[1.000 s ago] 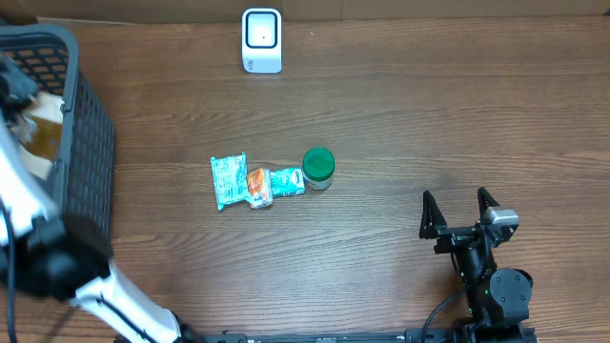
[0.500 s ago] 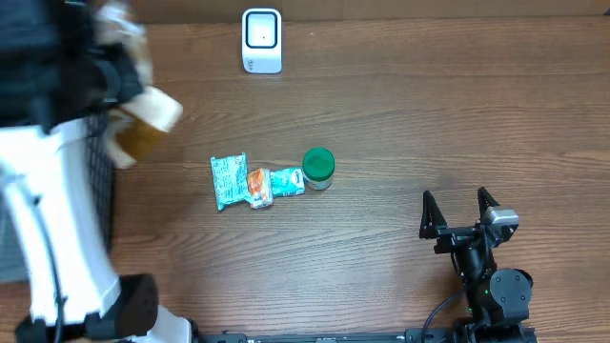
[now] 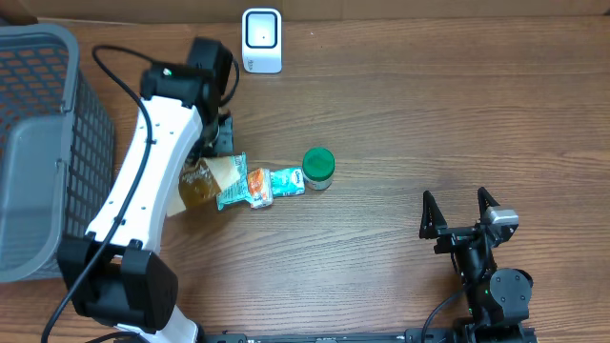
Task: Scan the item barcode
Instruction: 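Place the bread bag on the table left of the packets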
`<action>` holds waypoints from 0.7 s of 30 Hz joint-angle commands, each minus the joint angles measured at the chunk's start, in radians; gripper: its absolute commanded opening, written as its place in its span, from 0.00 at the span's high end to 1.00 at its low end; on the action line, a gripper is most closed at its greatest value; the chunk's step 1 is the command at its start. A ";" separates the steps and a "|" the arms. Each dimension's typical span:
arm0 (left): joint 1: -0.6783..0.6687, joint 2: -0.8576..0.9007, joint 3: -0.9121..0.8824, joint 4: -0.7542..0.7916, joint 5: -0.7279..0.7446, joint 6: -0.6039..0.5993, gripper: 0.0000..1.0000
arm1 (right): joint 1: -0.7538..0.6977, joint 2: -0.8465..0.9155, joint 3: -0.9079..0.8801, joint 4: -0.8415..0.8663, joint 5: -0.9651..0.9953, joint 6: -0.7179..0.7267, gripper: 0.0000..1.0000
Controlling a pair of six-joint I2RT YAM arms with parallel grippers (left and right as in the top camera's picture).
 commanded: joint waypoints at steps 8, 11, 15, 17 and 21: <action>0.007 -0.011 -0.292 0.208 -0.081 -0.017 0.96 | -0.003 -0.012 -0.010 0.007 0.002 -0.004 0.00; 0.009 -0.011 -0.368 0.277 -0.108 -0.017 0.96 | -0.003 -0.012 -0.010 0.007 0.002 -0.004 0.00; 0.010 -0.011 -0.436 0.349 -0.117 -0.022 0.81 | -0.003 -0.012 -0.010 0.007 0.002 -0.004 0.00; 0.010 -0.011 -0.441 0.362 -0.101 -0.023 0.69 | -0.003 -0.012 -0.010 0.007 0.002 -0.004 0.00; 0.008 -0.012 -0.407 0.359 -0.092 -0.036 0.53 | -0.003 -0.012 -0.010 0.008 0.002 -0.004 0.00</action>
